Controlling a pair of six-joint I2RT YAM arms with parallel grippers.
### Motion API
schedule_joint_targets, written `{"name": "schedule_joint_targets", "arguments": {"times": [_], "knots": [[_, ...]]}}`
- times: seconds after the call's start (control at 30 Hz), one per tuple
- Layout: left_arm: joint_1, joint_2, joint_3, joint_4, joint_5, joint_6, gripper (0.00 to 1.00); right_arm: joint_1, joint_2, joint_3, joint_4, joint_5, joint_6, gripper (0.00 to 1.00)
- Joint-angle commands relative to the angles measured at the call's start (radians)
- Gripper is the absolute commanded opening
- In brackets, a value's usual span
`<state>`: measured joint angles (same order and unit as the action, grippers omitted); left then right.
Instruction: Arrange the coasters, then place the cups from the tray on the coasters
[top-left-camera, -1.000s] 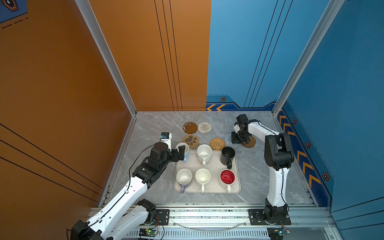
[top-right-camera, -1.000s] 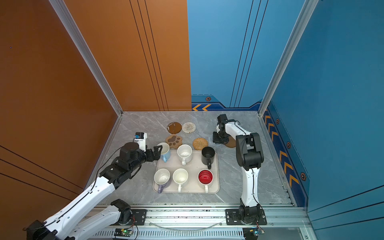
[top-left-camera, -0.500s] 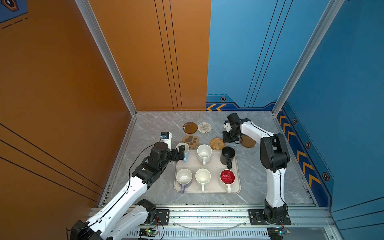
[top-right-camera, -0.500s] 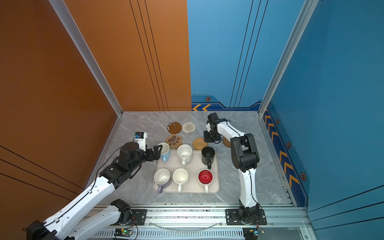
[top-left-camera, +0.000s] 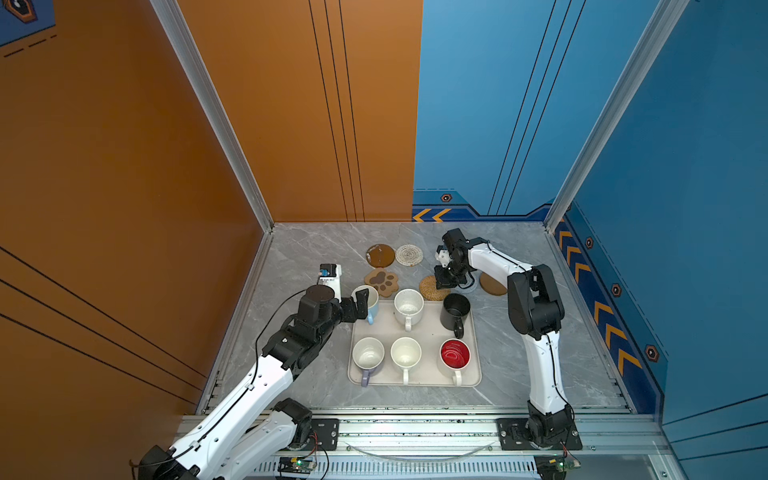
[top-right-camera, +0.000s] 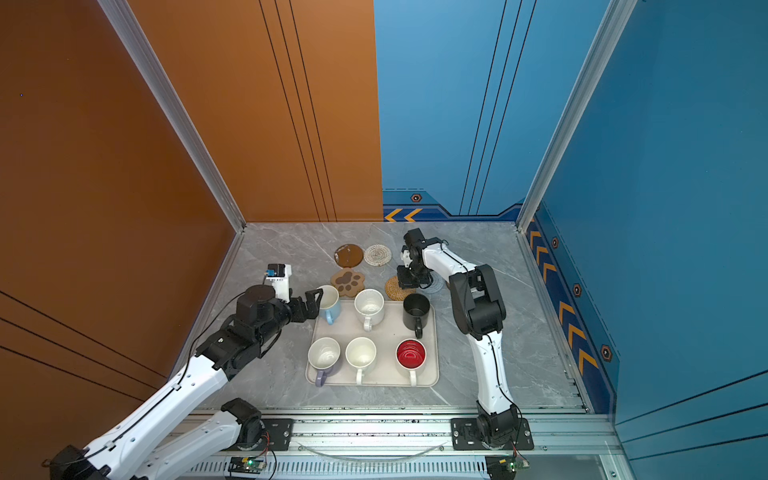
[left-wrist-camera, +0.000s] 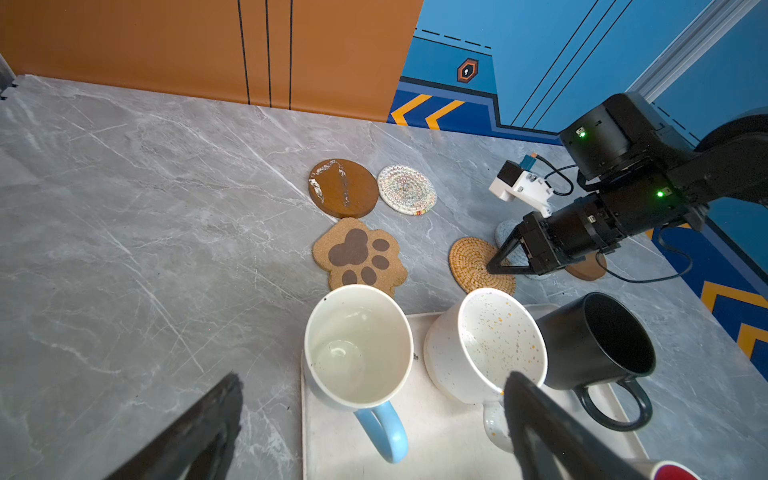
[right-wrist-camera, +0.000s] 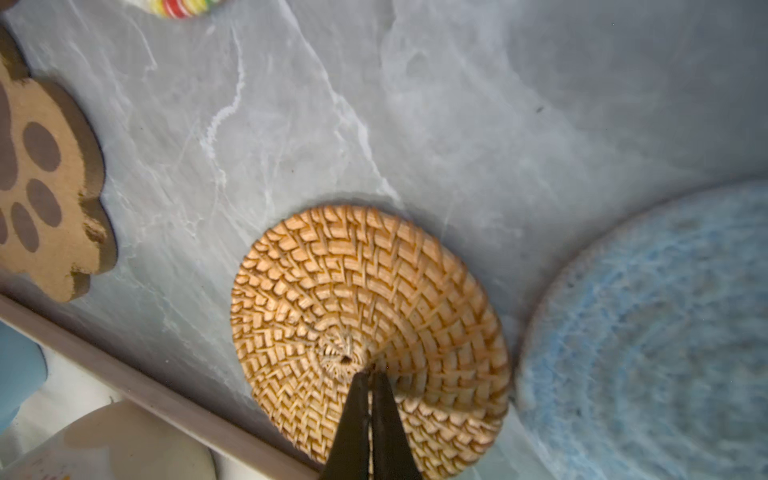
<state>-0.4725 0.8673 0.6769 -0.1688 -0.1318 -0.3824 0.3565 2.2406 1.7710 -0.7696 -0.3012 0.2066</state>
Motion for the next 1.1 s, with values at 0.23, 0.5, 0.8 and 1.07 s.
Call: {"name": "schedule_joint_targets", "arguments": {"times": [0.23, 0.5, 0.8, 1.07], "knots": [[-0.009, -0.019, 0.004, -0.003, -0.031, 0.017, 0.99, -0.002, 0.094, 0.109, -0.043, 0.014, 0.002, 0.00], [-0.009, -0.025, 0.003, -0.010, -0.033, 0.017, 0.99, -0.021, 0.124, 0.160, -0.043, 0.034, 0.017, 0.00], [-0.009, -0.025, 0.005, -0.011, -0.035, 0.017, 0.99, -0.036, 0.133, 0.183, -0.043, 0.008, 0.015, 0.00], [-0.009, -0.013, 0.018, -0.009, -0.034, 0.023, 0.99, -0.021, 0.059, 0.165, -0.014, -0.013, 0.003, 0.00]]}}
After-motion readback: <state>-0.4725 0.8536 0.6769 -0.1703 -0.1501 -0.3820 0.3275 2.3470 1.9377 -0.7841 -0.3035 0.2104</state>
